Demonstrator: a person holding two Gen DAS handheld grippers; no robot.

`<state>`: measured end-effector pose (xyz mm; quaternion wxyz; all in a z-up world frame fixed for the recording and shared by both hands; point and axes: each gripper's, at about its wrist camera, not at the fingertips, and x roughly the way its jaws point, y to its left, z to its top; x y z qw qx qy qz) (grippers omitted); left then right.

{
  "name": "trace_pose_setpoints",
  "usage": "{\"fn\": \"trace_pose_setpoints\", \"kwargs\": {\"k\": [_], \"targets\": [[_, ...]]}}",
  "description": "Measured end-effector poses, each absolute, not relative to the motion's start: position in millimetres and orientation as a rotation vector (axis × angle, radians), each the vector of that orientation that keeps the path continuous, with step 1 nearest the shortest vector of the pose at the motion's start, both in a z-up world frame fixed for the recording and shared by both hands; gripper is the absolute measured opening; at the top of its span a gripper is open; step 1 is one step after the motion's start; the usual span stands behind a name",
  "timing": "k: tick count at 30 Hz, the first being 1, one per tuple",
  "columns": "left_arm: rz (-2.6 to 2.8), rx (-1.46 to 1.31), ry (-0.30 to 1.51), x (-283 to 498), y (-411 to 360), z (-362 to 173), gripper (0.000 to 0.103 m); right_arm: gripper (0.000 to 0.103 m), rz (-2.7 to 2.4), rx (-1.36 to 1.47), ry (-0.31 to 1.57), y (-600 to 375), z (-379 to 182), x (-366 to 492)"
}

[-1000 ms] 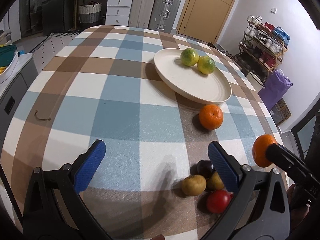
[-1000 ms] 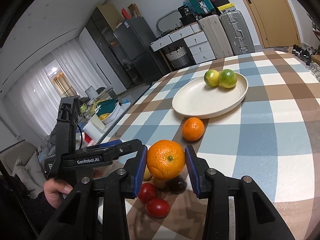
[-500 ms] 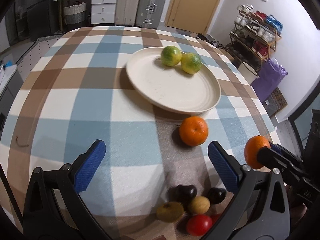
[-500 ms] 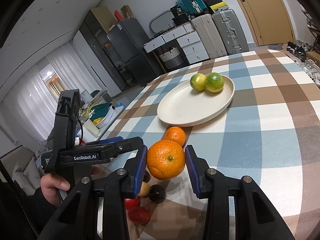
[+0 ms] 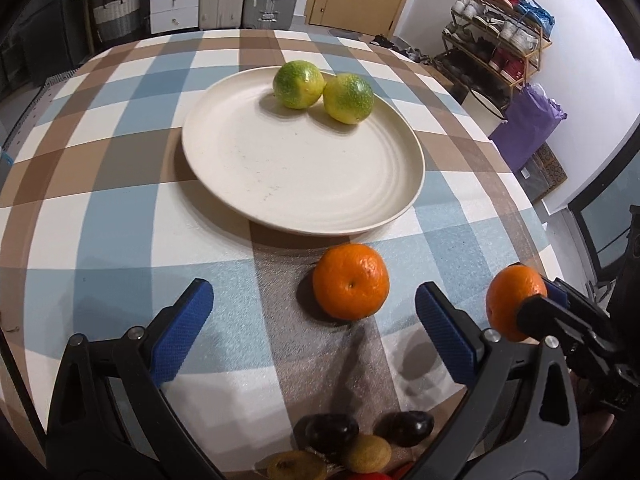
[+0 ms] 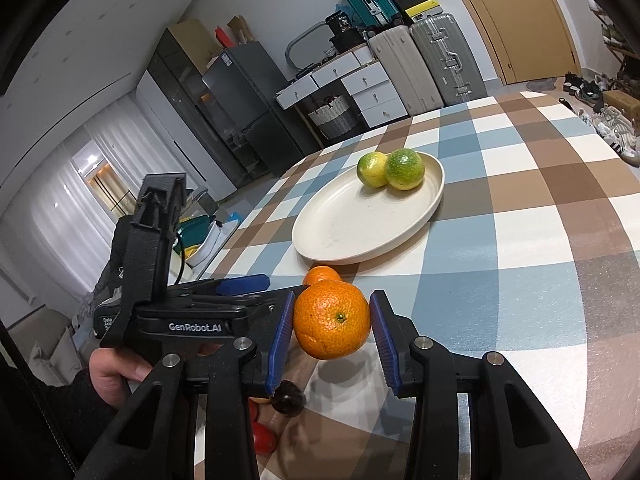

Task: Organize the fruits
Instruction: 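Lift both oranges and carry them toward the cream plate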

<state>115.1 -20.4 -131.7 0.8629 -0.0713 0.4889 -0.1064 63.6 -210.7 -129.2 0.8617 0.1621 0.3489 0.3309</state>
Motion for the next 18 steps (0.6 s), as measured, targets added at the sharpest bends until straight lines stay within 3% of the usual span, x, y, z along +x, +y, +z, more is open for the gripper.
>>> {"fn": "trace_pose_setpoints", "kwargs": {"k": [2,7,12,18], "targets": [[-0.232,-0.143,1.027,118,-22,-132,0.095,0.039,0.691,0.346,0.735,-213,-130,65],[-0.290,-0.136,1.025,124,-28,-131,0.076,0.039,0.684,0.361,0.742,-216,-131,67],[-0.378,-0.198,1.041,126,-27,-133,0.037,0.039,0.685,0.362,0.743,-217,-130,68],[-0.414,-0.242,1.048,130,-20,-134,0.037,0.039,0.677,0.372,0.742,-220,-130,70]]}}
